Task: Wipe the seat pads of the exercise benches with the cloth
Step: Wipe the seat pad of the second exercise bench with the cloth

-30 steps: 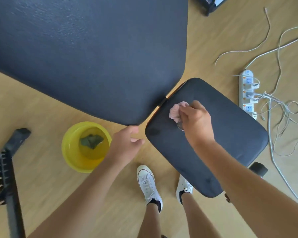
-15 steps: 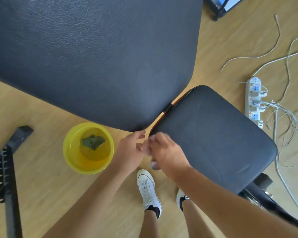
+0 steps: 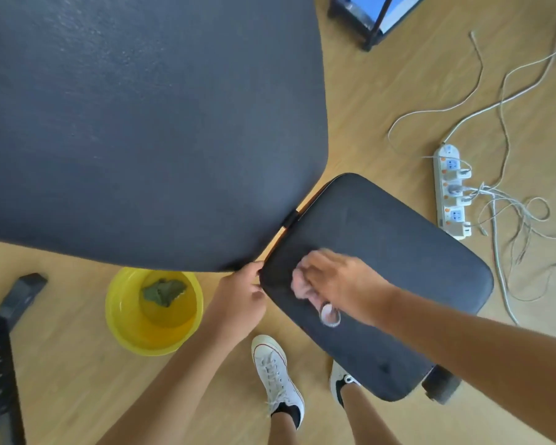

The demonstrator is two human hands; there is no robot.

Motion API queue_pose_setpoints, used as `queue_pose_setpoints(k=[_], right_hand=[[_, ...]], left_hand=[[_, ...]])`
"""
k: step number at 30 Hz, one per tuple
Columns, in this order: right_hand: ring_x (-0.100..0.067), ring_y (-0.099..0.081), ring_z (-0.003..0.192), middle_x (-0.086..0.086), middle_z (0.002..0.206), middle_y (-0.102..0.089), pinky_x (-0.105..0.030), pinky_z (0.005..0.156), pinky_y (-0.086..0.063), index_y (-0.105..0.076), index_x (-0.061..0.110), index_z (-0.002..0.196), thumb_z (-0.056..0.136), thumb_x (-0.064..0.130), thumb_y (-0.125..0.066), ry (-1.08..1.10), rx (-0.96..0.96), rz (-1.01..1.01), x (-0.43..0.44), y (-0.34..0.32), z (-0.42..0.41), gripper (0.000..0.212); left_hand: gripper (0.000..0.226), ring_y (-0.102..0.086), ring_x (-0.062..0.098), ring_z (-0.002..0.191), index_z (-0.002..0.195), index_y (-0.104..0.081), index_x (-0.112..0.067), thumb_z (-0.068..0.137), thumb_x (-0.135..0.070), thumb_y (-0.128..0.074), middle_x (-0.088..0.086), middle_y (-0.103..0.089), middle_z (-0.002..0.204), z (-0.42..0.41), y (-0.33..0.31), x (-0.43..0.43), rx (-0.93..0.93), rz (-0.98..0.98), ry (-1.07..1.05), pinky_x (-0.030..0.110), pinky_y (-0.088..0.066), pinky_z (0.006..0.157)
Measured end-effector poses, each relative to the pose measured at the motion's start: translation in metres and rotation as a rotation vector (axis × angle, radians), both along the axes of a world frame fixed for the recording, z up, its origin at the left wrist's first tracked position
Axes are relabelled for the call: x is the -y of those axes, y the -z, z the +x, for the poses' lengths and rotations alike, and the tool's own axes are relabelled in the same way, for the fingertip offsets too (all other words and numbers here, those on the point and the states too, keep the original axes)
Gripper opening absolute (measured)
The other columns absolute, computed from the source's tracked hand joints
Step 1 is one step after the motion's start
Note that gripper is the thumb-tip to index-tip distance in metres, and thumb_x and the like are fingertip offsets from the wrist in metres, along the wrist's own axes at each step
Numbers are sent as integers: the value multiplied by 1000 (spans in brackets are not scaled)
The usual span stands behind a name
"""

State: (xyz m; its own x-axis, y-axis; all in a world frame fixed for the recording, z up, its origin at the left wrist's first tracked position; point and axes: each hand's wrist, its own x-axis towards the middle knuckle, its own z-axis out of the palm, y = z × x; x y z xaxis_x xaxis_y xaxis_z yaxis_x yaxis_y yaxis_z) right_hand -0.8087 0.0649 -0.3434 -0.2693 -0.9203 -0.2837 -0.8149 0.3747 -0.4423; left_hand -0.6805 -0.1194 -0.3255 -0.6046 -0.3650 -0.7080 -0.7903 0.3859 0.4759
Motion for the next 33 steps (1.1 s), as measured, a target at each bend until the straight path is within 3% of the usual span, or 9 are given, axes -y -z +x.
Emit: queue_pose_setpoints(k=[5,11,13,18,22,25,27,30,33], right_hand=[[-35,-58,72,-12,87,-52,-38,59,-50,-66,2,88,95,6,-56,1103,-64,-67,-14,6,-46,13],[-18,-59,94,-4,102,-66,-29,76,-57,-73,10,105,91,20,-58,193,105,-45,-118,-5,73,22],[-25,-62,91,-7,103,-64,-30,74,-53,-70,8,110,104,26,-41,426,-75,11,-152,-4,26,35],[-20,-48,66,2,86,-43,-32,59,-40,-65,-2,87,97,5,-61,1322,-76,36,-121,-5,10,13],[-2,-52,83,16,89,-50,-8,81,-44,-70,-3,83,105,16,-52,621,242,-129,-143,-22,114,34],[-23,-65,91,-2,98,-65,-25,74,-58,-73,10,103,84,6,-68,183,247,37,-192,-17,102,19],[-28,-69,78,0,82,-66,-24,64,-55,-72,25,82,80,2,-60,416,200,238,-199,-10,54,26],[-30,-53,58,-15,77,-57,-27,56,-38,-69,1,75,88,1,-65,1258,-139,146,-190,-5,20,14],[-27,-53,65,-14,81,-58,-26,58,-39,-67,0,78,85,-3,-67,1114,-72,-23,-154,-2,96,8]], left_hand=[[53,-70,25,119,144,-59,-8,94,-24,-64,13,-78,118,-14,6,-7,33,-85,55,35,-53,99],[48,-71,33,111,128,-70,-1,92,-33,-73,17,-78,117,-29,11,-14,47,-231,98,39,-54,91],[45,-70,37,109,123,-71,3,90,-28,-76,19,-79,111,-32,16,-15,45,-246,107,41,-53,91],[44,-71,42,105,117,-72,7,87,-23,-80,22,-79,104,-40,22,-10,113,-238,127,40,-51,90],[47,-73,44,96,104,-67,15,87,-26,-80,28,-78,97,-45,24,-7,170,-213,156,44,-55,84],[55,-73,49,99,109,-59,22,89,-26,-77,36,-74,104,-49,19,-8,191,-213,208,50,-56,86],[55,-66,55,107,111,-56,25,91,-22,-76,41,-68,110,-51,15,-11,187,-230,240,53,-54,88],[50,-63,58,104,103,-60,25,91,-21,-76,41,-68,106,-51,15,-10,185,-230,270,54,-54,82],[46,-63,58,97,88,-62,23,90,-21,-76,41,-66,92,-52,16,-8,212,-220,292,46,-50,70]])
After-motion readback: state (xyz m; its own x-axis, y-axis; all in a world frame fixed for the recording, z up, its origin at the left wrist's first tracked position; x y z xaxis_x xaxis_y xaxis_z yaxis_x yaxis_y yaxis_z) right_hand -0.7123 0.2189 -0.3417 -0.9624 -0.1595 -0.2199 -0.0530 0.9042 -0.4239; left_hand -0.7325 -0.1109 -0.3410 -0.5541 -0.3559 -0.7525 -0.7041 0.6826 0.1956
